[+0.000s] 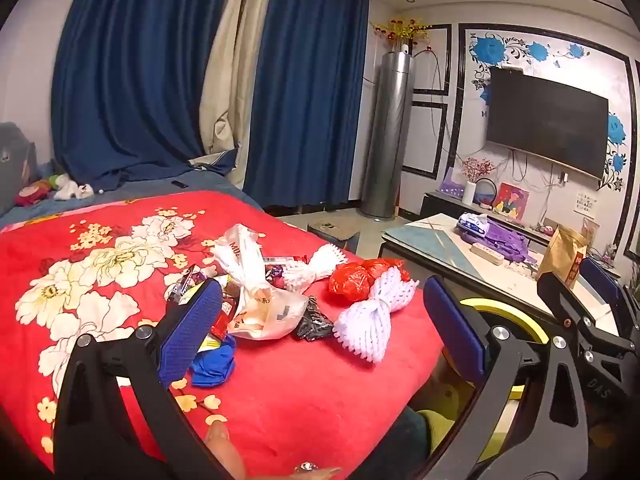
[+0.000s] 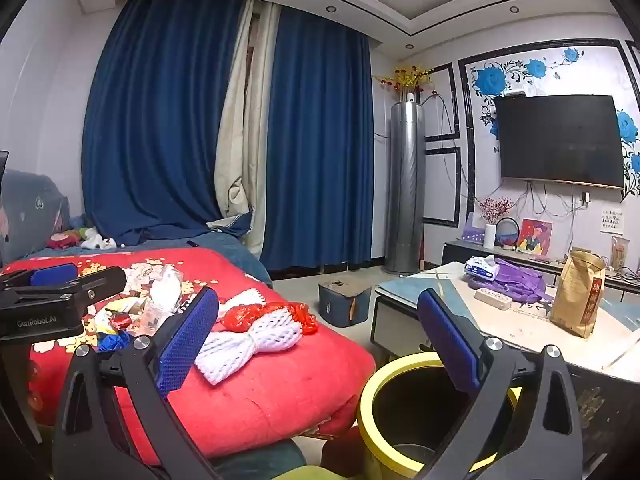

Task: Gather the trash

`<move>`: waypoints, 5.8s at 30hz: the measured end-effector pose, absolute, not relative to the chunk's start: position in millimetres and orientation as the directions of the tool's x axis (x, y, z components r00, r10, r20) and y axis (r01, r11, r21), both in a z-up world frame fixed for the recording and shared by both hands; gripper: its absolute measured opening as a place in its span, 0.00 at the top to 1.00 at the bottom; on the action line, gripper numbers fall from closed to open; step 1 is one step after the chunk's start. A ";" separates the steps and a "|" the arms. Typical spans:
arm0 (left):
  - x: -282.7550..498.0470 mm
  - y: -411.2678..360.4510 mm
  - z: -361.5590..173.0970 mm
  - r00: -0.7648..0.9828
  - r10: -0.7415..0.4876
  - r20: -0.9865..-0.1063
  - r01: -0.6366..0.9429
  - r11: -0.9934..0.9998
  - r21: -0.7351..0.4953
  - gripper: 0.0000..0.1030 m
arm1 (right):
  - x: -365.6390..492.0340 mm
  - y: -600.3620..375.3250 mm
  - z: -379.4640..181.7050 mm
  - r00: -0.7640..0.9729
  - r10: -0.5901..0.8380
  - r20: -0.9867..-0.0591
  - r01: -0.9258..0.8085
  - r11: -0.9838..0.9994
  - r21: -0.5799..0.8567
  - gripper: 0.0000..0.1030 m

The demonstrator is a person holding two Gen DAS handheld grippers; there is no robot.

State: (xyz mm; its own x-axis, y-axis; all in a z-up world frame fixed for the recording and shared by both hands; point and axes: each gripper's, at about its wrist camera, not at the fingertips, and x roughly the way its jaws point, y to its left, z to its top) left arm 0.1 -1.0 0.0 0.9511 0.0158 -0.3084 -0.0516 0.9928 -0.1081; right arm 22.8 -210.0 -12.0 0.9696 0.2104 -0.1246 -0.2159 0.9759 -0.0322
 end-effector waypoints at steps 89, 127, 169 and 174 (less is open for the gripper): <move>9.1 108.8 -15.4 0.887 0.165 -0.431 -0.287 0.929 -0.234 0.10 | 69.6 -122.0 -30.1 0.755 0.555 -0.349 -0.615 0.784 -0.085 0.06; 109.2 163.4 -69.8 0.700 -0.200 -0.685 -0.201 0.866 -0.458 0.41 | 159.1 -45.6 -64.8 0.498 0.656 -0.567 -0.713 0.682 0.163 0.62; 74.4 159.7 -4.7 0.819 -0.170 -0.548 -0.145 0.862 -0.485 0.76 | 126.8 -97.0 -6.1 0.545 0.764 -0.347 -0.766 0.621 0.166 0.98; 62.6 150.9 22.2 0.846 -0.124 -0.519 -0.129 0.896 -0.425 0.76 | 124.8 -106.2 8.0 0.565 0.769 -0.300 -0.766 0.624 0.155 0.98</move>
